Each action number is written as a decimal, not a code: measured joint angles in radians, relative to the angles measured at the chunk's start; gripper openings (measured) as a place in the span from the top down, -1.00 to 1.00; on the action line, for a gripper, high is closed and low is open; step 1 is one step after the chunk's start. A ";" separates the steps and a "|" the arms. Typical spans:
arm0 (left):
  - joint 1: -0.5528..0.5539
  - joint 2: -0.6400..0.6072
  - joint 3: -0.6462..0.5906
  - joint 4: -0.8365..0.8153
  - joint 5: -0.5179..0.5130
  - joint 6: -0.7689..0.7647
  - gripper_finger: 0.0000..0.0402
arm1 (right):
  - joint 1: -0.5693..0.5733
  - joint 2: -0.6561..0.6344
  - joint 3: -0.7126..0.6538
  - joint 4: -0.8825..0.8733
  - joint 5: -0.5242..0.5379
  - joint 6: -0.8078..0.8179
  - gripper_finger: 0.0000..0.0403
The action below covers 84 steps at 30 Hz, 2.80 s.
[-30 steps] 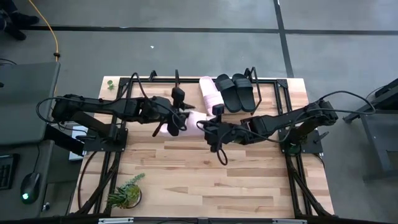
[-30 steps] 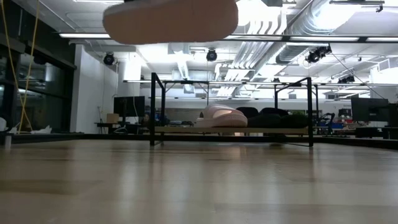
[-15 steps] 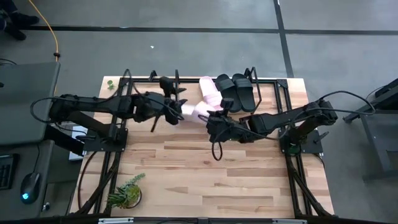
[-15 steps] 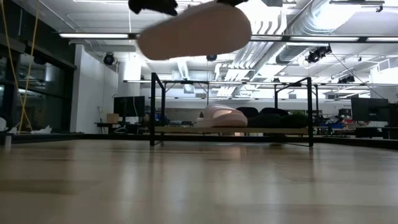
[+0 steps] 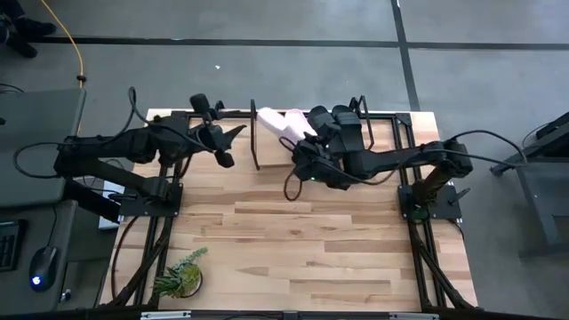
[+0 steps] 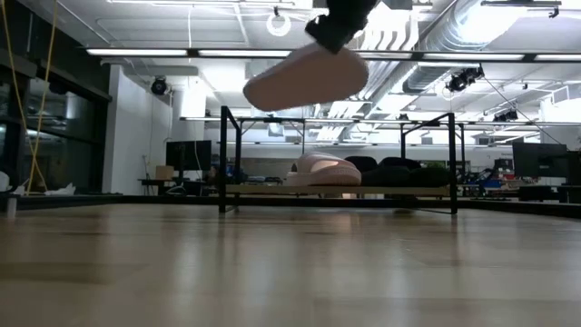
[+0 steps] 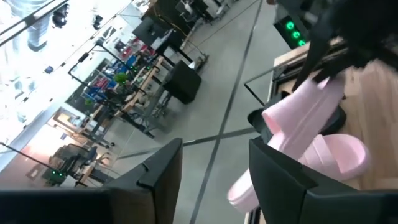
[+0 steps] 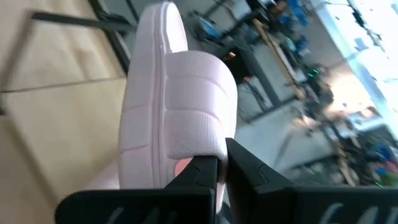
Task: Pick and place slides into the shelf
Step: Put the pink slide on the shelf
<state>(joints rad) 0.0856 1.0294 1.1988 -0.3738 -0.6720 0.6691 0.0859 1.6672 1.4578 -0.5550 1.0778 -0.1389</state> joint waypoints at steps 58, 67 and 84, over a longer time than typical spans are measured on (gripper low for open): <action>-0.001 -0.017 -0.001 -0.091 0.010 -0.063 0.16 | -0.145 0.690 0.744 -0.430 -0.099 0.220 1.00; -0.001 -0.017 -0.001 -0.099 0.010 -0.074 0.16 | -0.179 0.763 0.744 -0.433 -0.212 0.258 1.00; -0.001 -0.017 -0.002 -0.152 0.010 -0.102 0.16 | -0.169 0.785 0.801 -0.400 -0.266 0.157 0.67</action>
<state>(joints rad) 0.0849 1.0126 1.1973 -0.5255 -0.6622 0.5671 -0.0835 2.4522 2.2587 -0.9545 0.8115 0.0177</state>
